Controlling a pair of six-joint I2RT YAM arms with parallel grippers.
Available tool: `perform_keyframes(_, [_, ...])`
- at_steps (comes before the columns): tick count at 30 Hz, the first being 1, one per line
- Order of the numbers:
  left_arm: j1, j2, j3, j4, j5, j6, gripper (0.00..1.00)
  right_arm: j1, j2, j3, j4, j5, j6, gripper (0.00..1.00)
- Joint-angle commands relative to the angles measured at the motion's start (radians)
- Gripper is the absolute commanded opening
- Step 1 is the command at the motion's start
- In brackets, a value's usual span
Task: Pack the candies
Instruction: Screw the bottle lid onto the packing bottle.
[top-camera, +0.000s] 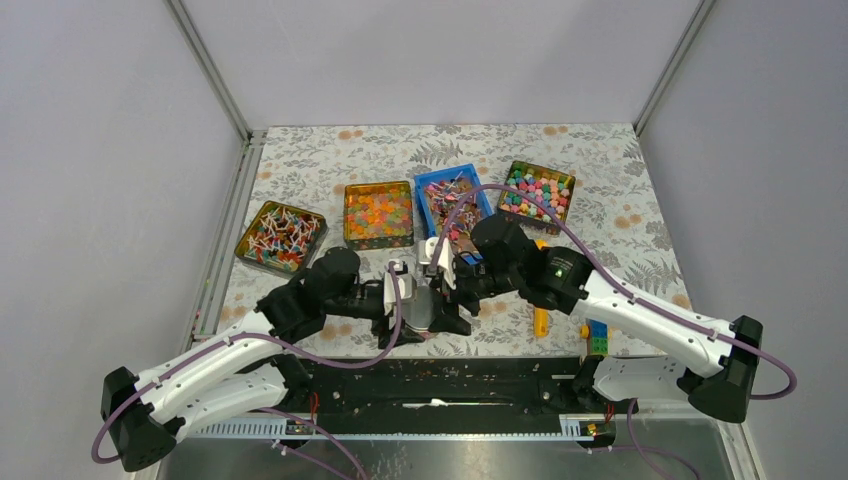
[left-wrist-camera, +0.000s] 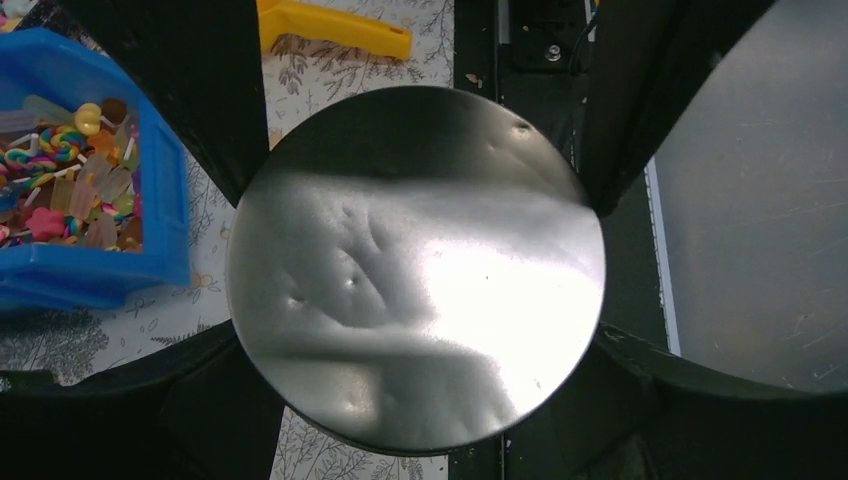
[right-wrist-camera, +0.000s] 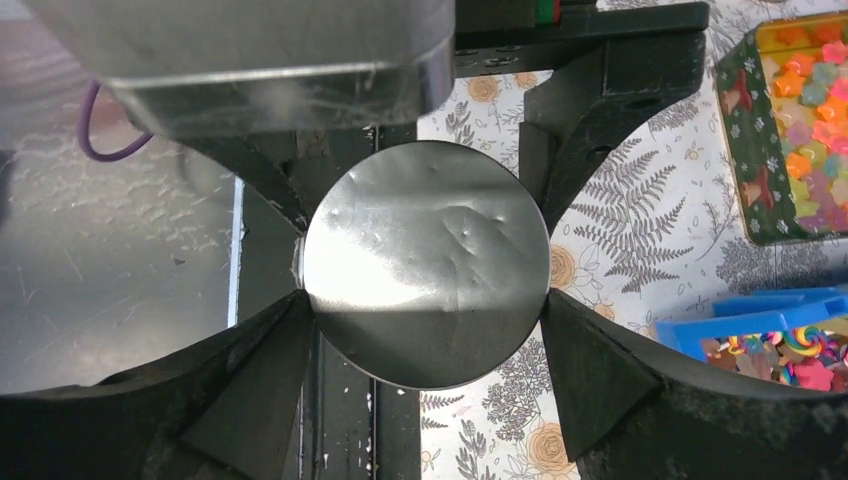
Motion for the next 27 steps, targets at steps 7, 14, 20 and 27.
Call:
perform_keyframes(7, [-0.004, -0.019, 0.065, 0.195, -0.143, -0.046, 0.46, 0.109, 0.041, -0.032, 0.146, 0.343, 0.291, 0.61])
perform_keyframes(14, [-0.004, -0.036, 0.055, 0.187, -0.190, -0.052, 0.45, 0.119, 0.024, -0.049, 0.162, 0.379, 0.304, 0.85])
perform_keyframes(20, [-0.004, -0.077, 0.033, 0.131, -0.192, -0.024, 0.46, 0.118, -0.074, -0.103, 0.182, 0.341, 0.199, 0.99])
perform_keyframes(27, [-0.004, -0.123, 0.010, 0.056, -0.123, 0.017, 0.46, 0.079, -0.188, -0.112, 0.079, 0.140, 0.024, 1.00])
